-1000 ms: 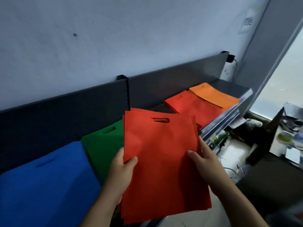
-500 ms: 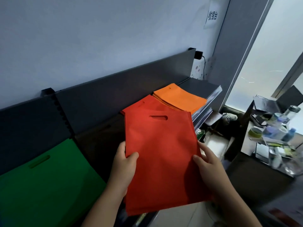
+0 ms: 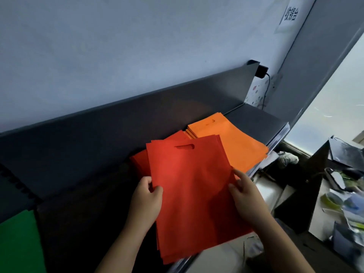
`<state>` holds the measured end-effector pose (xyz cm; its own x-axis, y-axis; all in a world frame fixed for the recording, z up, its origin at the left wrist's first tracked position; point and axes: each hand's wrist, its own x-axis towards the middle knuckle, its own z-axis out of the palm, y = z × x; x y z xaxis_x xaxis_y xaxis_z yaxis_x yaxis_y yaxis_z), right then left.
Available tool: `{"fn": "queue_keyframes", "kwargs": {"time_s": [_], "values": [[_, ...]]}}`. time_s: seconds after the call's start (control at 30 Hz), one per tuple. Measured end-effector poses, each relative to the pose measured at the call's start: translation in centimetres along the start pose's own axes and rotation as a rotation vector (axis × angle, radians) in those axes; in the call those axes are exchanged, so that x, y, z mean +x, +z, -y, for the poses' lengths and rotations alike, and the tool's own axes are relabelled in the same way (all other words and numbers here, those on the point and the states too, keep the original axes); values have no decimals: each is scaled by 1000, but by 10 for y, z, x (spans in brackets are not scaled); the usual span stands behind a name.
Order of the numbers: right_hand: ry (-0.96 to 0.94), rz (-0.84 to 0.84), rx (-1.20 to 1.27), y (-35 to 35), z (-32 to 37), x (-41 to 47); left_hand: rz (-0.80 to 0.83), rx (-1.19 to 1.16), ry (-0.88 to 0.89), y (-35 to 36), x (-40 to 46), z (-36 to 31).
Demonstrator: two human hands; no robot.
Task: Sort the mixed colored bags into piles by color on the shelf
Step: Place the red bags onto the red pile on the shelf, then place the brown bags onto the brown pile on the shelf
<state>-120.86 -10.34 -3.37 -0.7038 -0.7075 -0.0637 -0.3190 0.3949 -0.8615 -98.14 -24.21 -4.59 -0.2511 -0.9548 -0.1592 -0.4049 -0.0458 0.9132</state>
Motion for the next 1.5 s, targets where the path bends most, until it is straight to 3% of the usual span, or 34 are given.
{"fn": "queue_keyframes", "kwargs": {"time_s": [0.2, 0.47, 0.53, 0.67, 0.8, 1.0, 1.3, 1.5], "values": [[-62, 143, -137, 19, 4, 98, -38, 342, -11, 11, 43, 0], [-164, 308, -304, 31, -18, 179, -143, 488, -197, 37, 61, -2], [-227, 282, -353, 29, -21, 190, -190, 536, -237, 46, 58, -5], [-374, 176, -310, 35, -12, 199, -372, 509, -316, 54, 49, -16], [-535, 396, -151, 56, 13, 196, -533, 412, -326, 53, 29, -27], [-609, 630, -23, 107, 47, 142, -710, 340, -402, 16, -45, -21], [-793, 995, 26, 178, 96, -13, -1078, 181, -517, -77, -193, 32], [-774, 1159, 60, 204, 117, -130, -1123, 63, -576, -132, -287, 66]]}}
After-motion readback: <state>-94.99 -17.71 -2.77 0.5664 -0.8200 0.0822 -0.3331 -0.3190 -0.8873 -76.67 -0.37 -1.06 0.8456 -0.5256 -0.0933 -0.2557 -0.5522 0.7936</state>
